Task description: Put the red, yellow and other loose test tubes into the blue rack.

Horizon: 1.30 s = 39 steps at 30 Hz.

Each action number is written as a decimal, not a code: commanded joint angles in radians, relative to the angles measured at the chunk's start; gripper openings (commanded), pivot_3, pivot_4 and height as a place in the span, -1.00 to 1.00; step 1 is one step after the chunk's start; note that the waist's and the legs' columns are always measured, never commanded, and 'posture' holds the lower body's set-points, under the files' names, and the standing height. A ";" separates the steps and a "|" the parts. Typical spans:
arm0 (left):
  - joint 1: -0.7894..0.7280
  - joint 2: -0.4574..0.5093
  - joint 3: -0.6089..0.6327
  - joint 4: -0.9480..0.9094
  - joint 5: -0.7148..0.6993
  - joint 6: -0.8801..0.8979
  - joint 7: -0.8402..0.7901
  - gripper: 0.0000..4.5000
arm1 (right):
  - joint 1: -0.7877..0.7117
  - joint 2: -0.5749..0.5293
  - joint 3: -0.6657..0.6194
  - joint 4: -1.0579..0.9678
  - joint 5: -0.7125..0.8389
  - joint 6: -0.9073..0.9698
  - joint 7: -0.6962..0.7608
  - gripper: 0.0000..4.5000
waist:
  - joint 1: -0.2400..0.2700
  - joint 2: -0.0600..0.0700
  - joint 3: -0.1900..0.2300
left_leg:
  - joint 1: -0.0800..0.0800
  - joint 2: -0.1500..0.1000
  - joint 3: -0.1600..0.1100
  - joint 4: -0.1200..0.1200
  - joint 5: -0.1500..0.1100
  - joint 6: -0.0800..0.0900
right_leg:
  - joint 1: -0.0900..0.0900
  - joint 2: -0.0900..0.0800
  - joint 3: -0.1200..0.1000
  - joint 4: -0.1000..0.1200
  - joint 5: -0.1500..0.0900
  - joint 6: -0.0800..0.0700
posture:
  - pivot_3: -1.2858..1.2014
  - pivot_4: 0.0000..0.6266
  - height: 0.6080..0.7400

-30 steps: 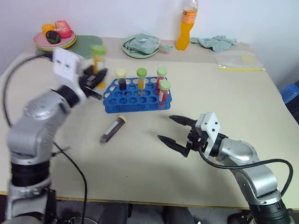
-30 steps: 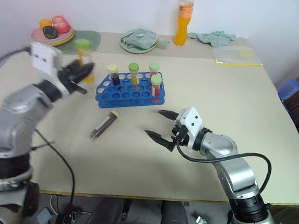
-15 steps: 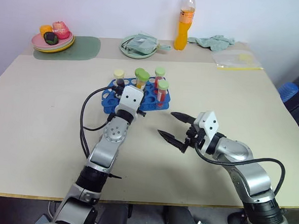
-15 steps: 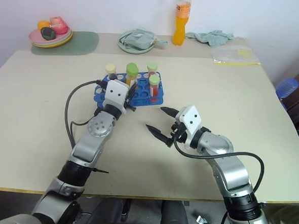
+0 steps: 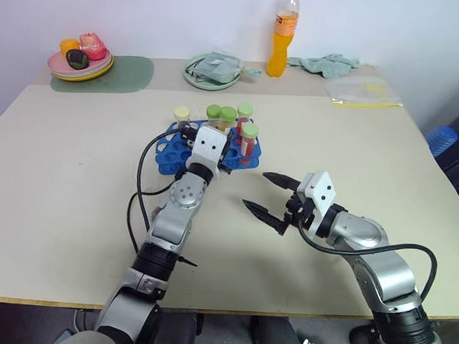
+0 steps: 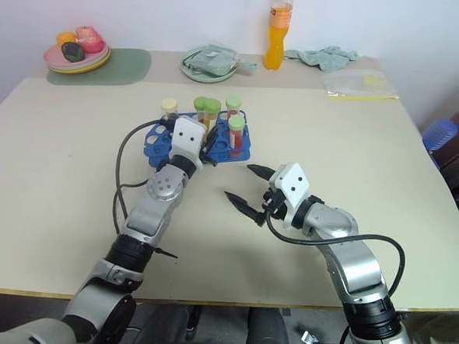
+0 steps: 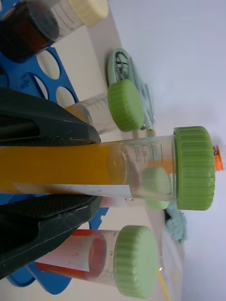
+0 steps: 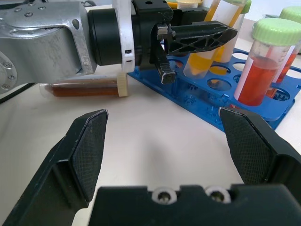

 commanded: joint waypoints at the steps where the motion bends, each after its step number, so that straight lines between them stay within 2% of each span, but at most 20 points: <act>1: -0.022 -0.015 0.025 0.035 -0.017 -0.058 0.004 -0.65 | -0.002 0.008 0.008 -0.034 -0.004 -0.022 0.002 0.87 | 0.000 0.000 0.000 | 0.000 0.000 0.000 0.000 0.000 0.000 | 0.000 0.000 0.000 0.000 0.000 0.000 | 0.03 -0.52 1.00; 6: -0.014 -0.025 0.053 0.046 -0.064 -0.103 -0.031 0.45 | -0.010 0.007 0.009 -0.032 -0.003 -0.023 0.002 0.87 | -0.001 0.000 0.000 | 0.000 0.000 0.000 0.000 0.000 0.000 | 0.000 0.000 0.000 0.000 0.000 0.000 | 0.03 -0.52 1.00; 7: -0.008 -0.023 0.055 0.032 -0.066 -0.112 -0.035 0.61 | -0.013 0.006 0.009 -0.032 -0.002 -0.022 0.002 0.87 | -0.002 0.000 0.000 | 0.000 0.000 0.000 0.000 0.000 0.000 | 0.000 0.000 0.000 0.000 0.000 0.000 | 0.03 -0.52 1.00; 8: 0.001 -0.018 0.062 -0.008 -0.074 -0.121 -0.039 0.86 | -0.014 0.006 0.009 -0.034 -0.002 -0.022 0.002 0.87 | -0.003 0.000 0.000 | 0.000 0.000 0.000 0.000 0.000 0.000 | 0.000 0.000 0.000 0.000 0.000 0.000 | 0.03 -0.52 1.00; 9: 0.007 -0.014 0.073 -0.057 -0.083 -0.110 -0.039 1.00 | -0.014 0.005 0.009 -0.036 -0.001 -0.021 0.002 0.87 | -0.004 0.000 0.000 | 0.000 0.000 0.000 0.000 0.000 0.000 | 0.000 0.000 0.000 0.000 0.000 0.000 | 0.03 -0.52 1.00; 13: 0.020 0.034 0.107 -0.274 -0.121 0.015 -0.065 1.00 | -0.013 0.001 0.003 -0.049 0.004 -0.014 0.001 0.87 | -0.005 0.000 0.000 | 0.000 0.000 -0.001 0.000 0.001 -0.003 | -0.001 0.000 0.000 0.000 0.000 0.000 | 0.03 -0.52 1.00; 15: 0.023 0.098 0.139 -0.422 -0.182 0.178 -0.108 1.00 | -0.010 -0.003 -0.001 -0.047 0.006 -0.016 0.005 0.87 | -0.005 0.000 0.000 | 0.000 0.000 -0.001 0.000 0.001 -0.003 | 0.000 0.000 0.000 0.000 0.000 0.000 | 0.03 -0.52 1.00; 17: 0.028 0.184 0.183 -0.566 -0.281 0.407 -0.162 1.00 | -0.007 -0.007 -0.004 -0.039 0.005 -0.022 0.011 0.87 | -0.007 0.000 0.000 | 0.000 0.000 -0.001 0.000 0.001 -0.002 | 0.000 0.000 0.000 0.000 0.000 0.000 | 0.03 -0.52 1.00; 20: 0.022 0.381 0.214 -0.709 -0.370 0.781 -0.243 1.00 | -0.014 -0.012 -0.005 -0.022 0.003 -0.030 0.023 0.87 | -0.008 0.000 0.000 | 0.000 0.001 -0.002 -0.001 0.000 0.001 | 0.000 0.001 0.000 0.001 0.000 0.000 | 0.03 -0.52 1.00; 22: -0.008 0.528 0.212 -0.788 -0.416 1.076 -0.274 1.00 | -0.022 -0.017 -0.003 -0.011 0.003 -0.035 0.037 0.87 | -0.013 0.001 0.000 | 0.000 0.001 -0.002 -0.001 -0.001 0.001 | -0.001 0.001 0.000 0.002 0.000 0.000 | 0.03 -0.52 1.00; 23: -0.029 0.568 0.216 -0.813 -0.436 1.193 -0.275 1.00 | -0.025 -0.019 -0.002 -0.008 0.004 -0.037 0.043 0.87 | -0.013 0.000 0.000 | 0.001 0.001 -0.002 -0.001 -0.001 0.002 | -0.001 0.001 0.000 0.002 0.000 0.000 | 0.03 -0.52 1.00; 25: -0.091 0.683 0.180 -0.843 -0.550 1.476 -0.339 1.00 | -0.042 -0.028 0.000 0.005 0.009 -0.040 0.070 0.87 | -0.010 -0.001 0.001 | 0.001 0.001 -0.002 -0.001 -0.001 0.002 | 0.000 0.001 0.000 0.002 0.000 0.000 | 0.03 -0.52 1.00; 28: -0.115 0.803 0.068 -0.774 -0.736 1.572 -0.317 1.00 | -0.075 -0.036 0.006 0.020 0.017 -0.040 0.110 0.87 | -0.011 0.000 0.001 | 0.002 0.001 -0.002 -0.001 -0.001 0.002 | 0.001 0.001 0.000 0.002 0.000 0.000 | 0.03 -0.52 1.00; 29: -0.130 0.815 0.017 -0.745 -0.764 1.572 -0.301 1.00 | -0.086 -0.035 0.009 0.025 0.017 -0.040 0.116 0.87 | -0.010 -0.001 0.001 | 0.003 0.001 -0.002 -0.001 -0.001 0.002 | 0.001 0.001 0.001 0.002 0.000 0.000 | 0.03 -0.52 1.00; 32: -0.157 0.755 -0.065 -0.642 -0.797 1.572 -0.163 1.00 | -0.095 -0.031 0.019 0.023 0.014 -0.039 0.124 0.87 | -0.005 -0.001 0.001 | 0.003 0.001 -0.002 -0.001 -0.001 0.002 | 0.001 0.001 0.001 0.003 0.000 0.000 | 0.03 -0.52 1.00; 37: -0.190 0.674 -0.139 -0.537 -0.868 1.572 0.004 1.00 | -0.063 -0.035 0.029 -0.014 0.005 -0.035 0.117 0.87 | -0.003 -0.002 0.001 | 0.002 0.001 -0.003 -0.001 -0.001 0.001 | 0.000 0.001 0.001 0.002 0.000 0.000 | 0.03 -0.52 1.00; 39: -0.193 0.648 -0.142 -0.518 -0.889 1.572 0.072 0.76 | -0.041 -0.034 0.035 -0.039 0.000 -0.029 0.104 0.87 | -0.002 -0.002 0.001 | 0.002 0.001 -0.003 -0.001 0.000 0.000 | 0.000 0.001 0.001 0.002 0.000 0.000 | 0.03 -0.52 1.00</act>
